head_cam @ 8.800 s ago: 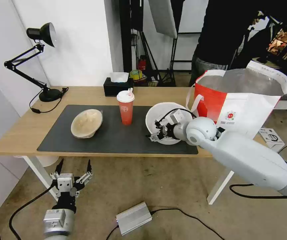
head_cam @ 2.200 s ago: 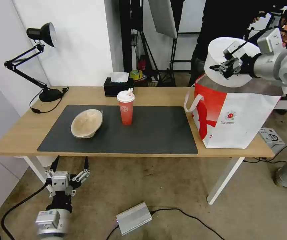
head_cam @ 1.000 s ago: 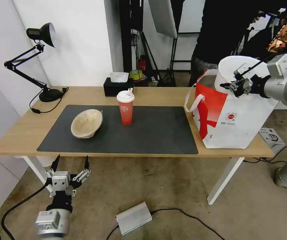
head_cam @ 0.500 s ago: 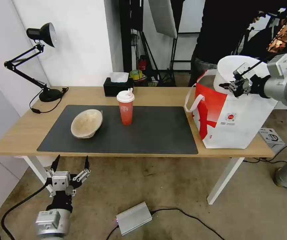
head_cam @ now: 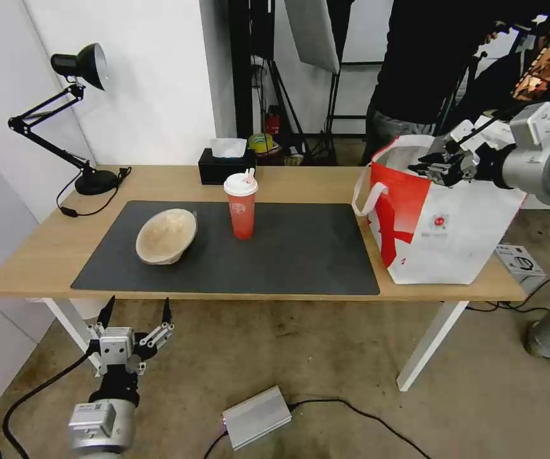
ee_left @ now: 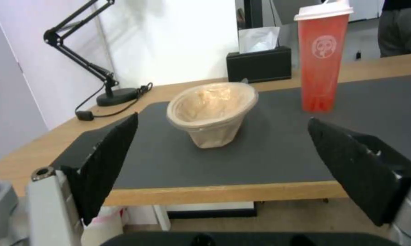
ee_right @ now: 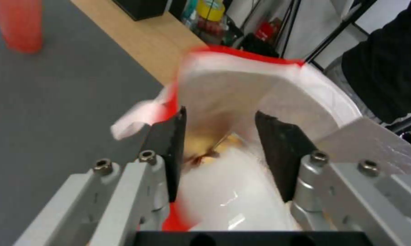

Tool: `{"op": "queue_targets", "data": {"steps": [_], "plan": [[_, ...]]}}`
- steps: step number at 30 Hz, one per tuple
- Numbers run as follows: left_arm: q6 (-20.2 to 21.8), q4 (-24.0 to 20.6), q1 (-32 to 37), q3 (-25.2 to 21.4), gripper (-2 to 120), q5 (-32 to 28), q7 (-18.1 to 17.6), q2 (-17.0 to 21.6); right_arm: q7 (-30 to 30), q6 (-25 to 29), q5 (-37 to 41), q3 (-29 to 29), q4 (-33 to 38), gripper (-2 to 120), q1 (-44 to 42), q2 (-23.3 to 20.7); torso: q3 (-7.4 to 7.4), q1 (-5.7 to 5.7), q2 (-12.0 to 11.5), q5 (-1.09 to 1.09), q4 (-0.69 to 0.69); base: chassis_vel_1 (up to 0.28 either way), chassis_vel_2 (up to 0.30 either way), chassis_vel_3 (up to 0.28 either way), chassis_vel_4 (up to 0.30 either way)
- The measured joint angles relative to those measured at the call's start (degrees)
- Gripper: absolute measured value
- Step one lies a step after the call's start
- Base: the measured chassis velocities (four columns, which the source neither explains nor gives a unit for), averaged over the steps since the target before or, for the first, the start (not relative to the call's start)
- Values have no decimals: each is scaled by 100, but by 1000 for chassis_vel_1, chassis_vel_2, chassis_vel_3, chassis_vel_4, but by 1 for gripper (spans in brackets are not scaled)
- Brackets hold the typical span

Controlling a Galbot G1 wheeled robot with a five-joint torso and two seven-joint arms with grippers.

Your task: Pick up the trash from the table and place it into the takeout bag.

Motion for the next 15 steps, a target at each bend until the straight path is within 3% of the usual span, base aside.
{"op": "queue_targets", "data": {"steps": [2, 4, 7, 15], "plan": [[0, -3, 0, 0, 100, 0, 0, 0, -2, -1, 2, 1, 7, 44, 2, -8, 0, 0, 0, 0, 0, 0, 0, 0, 0], [0, -8, 1, 1, 100, 0, 1, 0, -17, -5, 5, 7, 22, 34, 11, -38, 0, 0, 0, 0, 0, 0, 0, 0, 0], [0, -10, 2, 3, 100, 0, 1, -3, -29, -7, 6, 14, 29, 30, 16, -60, 0, 0, 0, 0, 0, 0, 0, 0, 0], [0, -33, 19, 19, 100, 9, 3, -14, -54, -11, 39, 119, 62, 26, 7, -123, 0, 0, 1, 0, 0, 0, 0, 0, 0]]}}
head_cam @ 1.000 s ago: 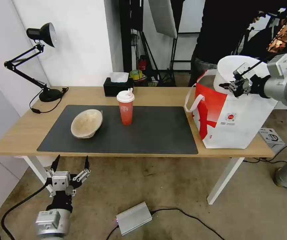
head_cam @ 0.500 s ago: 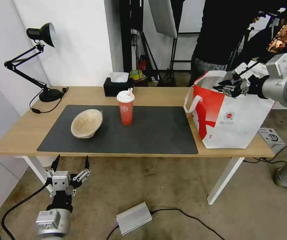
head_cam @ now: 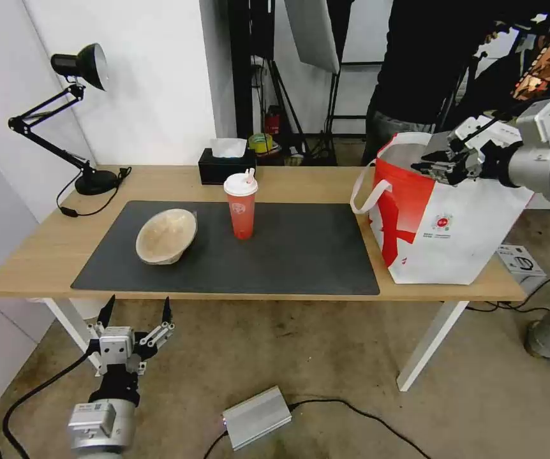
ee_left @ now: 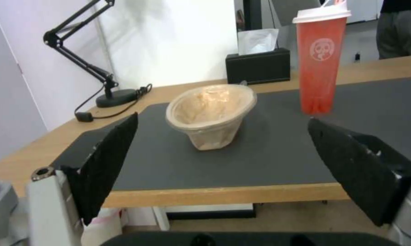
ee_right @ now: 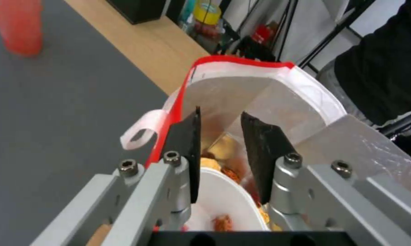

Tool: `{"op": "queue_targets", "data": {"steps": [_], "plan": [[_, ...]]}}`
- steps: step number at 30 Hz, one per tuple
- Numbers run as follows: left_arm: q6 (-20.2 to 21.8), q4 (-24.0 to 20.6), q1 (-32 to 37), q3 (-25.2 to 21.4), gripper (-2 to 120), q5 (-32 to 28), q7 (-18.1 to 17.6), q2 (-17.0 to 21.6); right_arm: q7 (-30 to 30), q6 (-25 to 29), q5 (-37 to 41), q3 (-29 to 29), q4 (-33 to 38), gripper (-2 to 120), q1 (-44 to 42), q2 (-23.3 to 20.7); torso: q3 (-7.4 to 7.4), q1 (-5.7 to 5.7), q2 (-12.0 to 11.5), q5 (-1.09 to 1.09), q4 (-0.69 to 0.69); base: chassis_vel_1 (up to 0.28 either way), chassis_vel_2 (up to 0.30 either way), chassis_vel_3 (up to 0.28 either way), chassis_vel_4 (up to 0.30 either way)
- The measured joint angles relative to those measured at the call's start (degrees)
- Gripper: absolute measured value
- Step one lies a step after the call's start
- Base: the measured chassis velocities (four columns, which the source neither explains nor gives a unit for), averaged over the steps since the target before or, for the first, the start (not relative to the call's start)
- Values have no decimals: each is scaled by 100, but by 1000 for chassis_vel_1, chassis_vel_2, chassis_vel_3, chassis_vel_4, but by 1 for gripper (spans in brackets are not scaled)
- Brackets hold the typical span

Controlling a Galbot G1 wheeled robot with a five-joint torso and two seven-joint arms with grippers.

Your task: Pick up the trash from the table and place it into the takeout bag.

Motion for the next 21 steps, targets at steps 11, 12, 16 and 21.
{"op": "queue_targets", "data": {"steps": [11, 12, 16, 21], "plan": [[-1, -44, 24, -5, 100, 0, 3, 5, 363, 8, 504, 294, 120, 24, 8, 47, 0, 0, 0, 0, 0, 0, 0, 0, 0], [-1, -44, 25, -5, 100, 1, 3, 5, 419, 20, 558, 310, 137, 24, 9, 57, 0, 0, 0, 0, 0, 0, 0, 0, 0], [-2, -47, 37, -8, 100, 1, 3, 1, 873, 130, 976, 514, 337, 31, -51, 143, 0, 0, 0, 0, 0, 0, 0, 0, 0], [-2, -48, 42, -17, 100, 3, 3, -7, 1539, 313, 1585, 724, 778, 51, -214, 221, 0, 0, 0, 0, 0, 0, 0, 0, 0]]}}
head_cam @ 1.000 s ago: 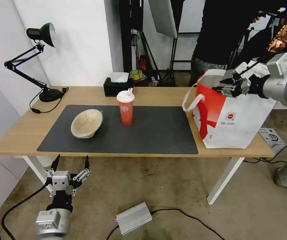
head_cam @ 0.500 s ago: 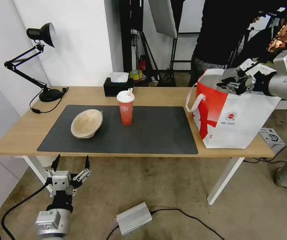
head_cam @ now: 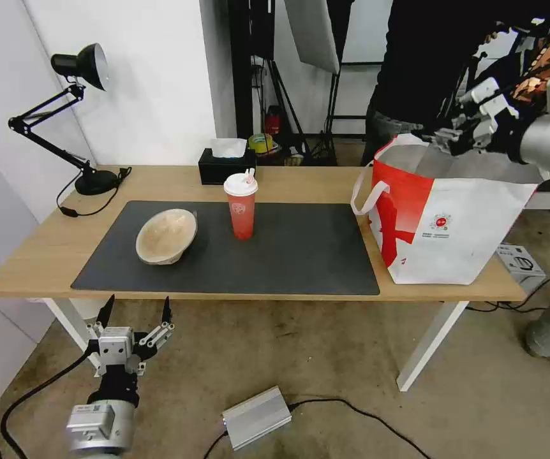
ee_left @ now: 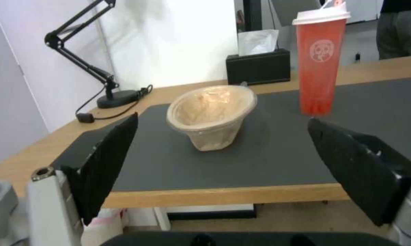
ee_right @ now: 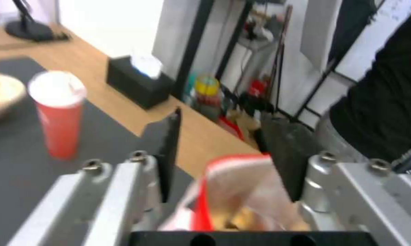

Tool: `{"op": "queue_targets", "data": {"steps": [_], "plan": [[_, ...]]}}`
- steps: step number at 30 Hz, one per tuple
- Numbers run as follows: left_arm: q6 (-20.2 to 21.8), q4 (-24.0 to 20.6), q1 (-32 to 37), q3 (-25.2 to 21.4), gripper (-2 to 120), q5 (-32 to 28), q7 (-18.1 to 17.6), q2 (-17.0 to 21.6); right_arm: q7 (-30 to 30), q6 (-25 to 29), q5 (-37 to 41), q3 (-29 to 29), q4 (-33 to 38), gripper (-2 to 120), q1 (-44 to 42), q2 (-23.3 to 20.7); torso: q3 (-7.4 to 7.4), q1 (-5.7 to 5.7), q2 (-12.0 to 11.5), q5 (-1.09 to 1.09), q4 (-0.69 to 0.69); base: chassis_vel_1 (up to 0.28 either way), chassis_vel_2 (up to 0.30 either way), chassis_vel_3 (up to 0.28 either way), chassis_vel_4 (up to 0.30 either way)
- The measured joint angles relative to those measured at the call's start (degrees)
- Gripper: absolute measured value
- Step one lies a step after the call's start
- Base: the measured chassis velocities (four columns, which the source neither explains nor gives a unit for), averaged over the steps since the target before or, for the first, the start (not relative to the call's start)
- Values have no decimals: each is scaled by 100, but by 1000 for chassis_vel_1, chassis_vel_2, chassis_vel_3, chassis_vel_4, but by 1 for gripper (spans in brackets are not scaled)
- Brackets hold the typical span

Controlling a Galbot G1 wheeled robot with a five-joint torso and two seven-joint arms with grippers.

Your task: Pick up the trash from the table and place it into the takeout bag.

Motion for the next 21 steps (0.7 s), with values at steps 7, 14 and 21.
{"op": "queue_targets", "data": {"steps": [7, 14, 21], "plan": [[0, 30, -28, -7, 100, 3, 0, -15, 449, 183, 531, 49, 522, 75, 11, 157, 0, 0, -1, 0, 0, 0, 0, 0, 0], [0, 74, -58, -11, 100, 6, -1, -38, 886, 469, 949, 7, 1047, 97, -18, 352, 0, 0, 0, -1, 0, 0, 0, 0, 0], [0, 118, -83, -37, 100, 9, -3, -60, 1660, 975, 816, 61, 1499, 100, -544, 476, 0, 0, -1, -1, 1, 0, 0, 0, 0]]}}
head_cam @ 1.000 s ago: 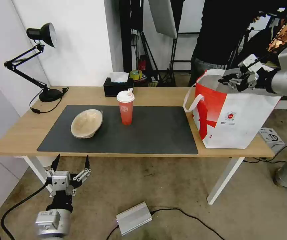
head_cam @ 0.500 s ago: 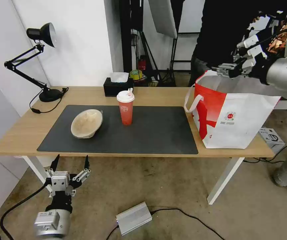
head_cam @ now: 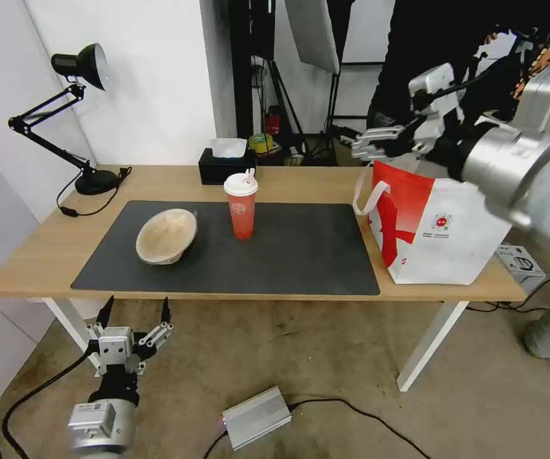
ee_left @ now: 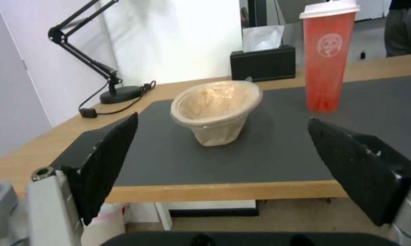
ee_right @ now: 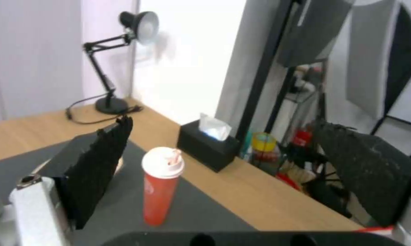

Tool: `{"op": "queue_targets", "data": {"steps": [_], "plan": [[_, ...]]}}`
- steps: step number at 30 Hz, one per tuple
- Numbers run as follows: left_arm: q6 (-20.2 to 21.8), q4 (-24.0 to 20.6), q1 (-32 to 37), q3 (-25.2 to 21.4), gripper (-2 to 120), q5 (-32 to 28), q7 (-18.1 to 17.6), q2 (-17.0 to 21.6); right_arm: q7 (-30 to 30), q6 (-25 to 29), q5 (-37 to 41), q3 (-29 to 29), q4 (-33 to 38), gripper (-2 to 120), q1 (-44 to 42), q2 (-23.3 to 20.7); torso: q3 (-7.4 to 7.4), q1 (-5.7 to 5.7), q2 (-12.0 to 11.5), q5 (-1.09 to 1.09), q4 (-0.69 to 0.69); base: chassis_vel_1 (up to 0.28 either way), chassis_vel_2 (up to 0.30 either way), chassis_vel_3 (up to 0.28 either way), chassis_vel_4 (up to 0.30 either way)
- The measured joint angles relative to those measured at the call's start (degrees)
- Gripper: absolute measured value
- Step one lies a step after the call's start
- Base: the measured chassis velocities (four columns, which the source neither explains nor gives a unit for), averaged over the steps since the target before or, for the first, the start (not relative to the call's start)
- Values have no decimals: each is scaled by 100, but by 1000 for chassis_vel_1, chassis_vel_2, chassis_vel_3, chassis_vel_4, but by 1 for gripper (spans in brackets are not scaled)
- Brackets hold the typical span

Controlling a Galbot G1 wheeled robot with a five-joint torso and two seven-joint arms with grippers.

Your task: Pick up the trash from the table and place it into the takeout bag.

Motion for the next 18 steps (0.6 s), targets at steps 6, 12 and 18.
{"op": "queue_targets", "data": {"steps": [6, 12, 18], "plan": [[0, 41, 24, -37, 100, 4, -2, -6, 78, 606, -1043, 967, 139, 100, -1480, -41, 0, 0, 0, 2, -2, 0, 0, 0, 0], [-8, 65, 57, -120, 100, 6, -4, -4, 266, 1064, -1913, 1567, 169, 100, -2639, 100, 0, 0, 0, 1, -2, 0, 0, 0, 0], [-34, 62, 112, -264, 100, 3, -14, -9, 515, 1414, -3067, 2155, 187, 100, -3844, 560, 0, 0, 0, 1, -1, 0, 0, 0, 0]]}}
